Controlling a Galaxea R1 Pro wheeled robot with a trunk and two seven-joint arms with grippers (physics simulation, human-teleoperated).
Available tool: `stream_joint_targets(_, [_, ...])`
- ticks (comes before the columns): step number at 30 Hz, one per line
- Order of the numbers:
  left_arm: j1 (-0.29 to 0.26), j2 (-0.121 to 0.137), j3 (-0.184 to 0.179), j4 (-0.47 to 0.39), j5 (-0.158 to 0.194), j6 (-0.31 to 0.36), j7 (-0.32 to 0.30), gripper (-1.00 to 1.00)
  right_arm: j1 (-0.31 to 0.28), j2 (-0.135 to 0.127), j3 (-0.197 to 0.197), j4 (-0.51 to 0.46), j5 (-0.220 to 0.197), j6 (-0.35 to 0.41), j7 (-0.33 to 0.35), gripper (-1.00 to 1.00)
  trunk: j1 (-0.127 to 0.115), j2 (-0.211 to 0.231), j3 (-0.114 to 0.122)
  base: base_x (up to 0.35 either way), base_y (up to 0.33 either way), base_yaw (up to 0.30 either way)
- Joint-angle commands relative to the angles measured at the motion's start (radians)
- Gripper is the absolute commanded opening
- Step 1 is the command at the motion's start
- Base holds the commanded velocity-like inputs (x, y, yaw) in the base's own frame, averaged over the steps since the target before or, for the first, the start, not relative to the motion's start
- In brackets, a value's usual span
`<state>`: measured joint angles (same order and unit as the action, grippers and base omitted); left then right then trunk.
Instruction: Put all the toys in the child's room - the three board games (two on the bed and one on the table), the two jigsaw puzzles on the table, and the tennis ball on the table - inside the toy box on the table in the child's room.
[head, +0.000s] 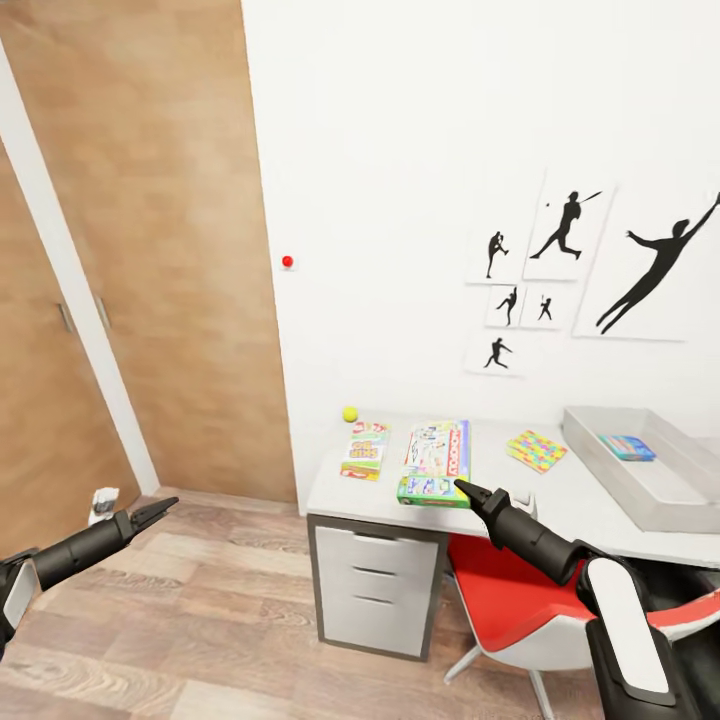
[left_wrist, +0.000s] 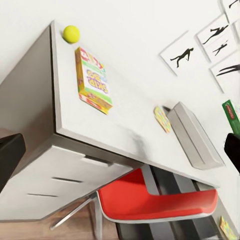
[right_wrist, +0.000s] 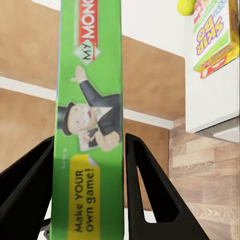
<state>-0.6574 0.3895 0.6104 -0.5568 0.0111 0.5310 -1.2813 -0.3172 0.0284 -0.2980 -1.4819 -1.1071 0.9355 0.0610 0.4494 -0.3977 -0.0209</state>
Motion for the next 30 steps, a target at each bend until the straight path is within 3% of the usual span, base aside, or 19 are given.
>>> stream_joint_targets(1, [-0.001,0.0,0.002,0.0,0.001,0.01,-0.003,1.0,-0.002,0.001,-0.003,0.0,-0.002,0.006,0.007,-1.0,0.001,-0.002,-0.002,0.0,0.0,-0.283])
stream_joint_targets(30, [-0.001,0.001,0.0,-0.001,0.001,0.011,-0.003,1.0,-0.001,0.002,-0.001,0.009,-0.001,0.003,0.002,-1.0,0.001,-0.002,-0.002,0.0,0.0,-0.267])
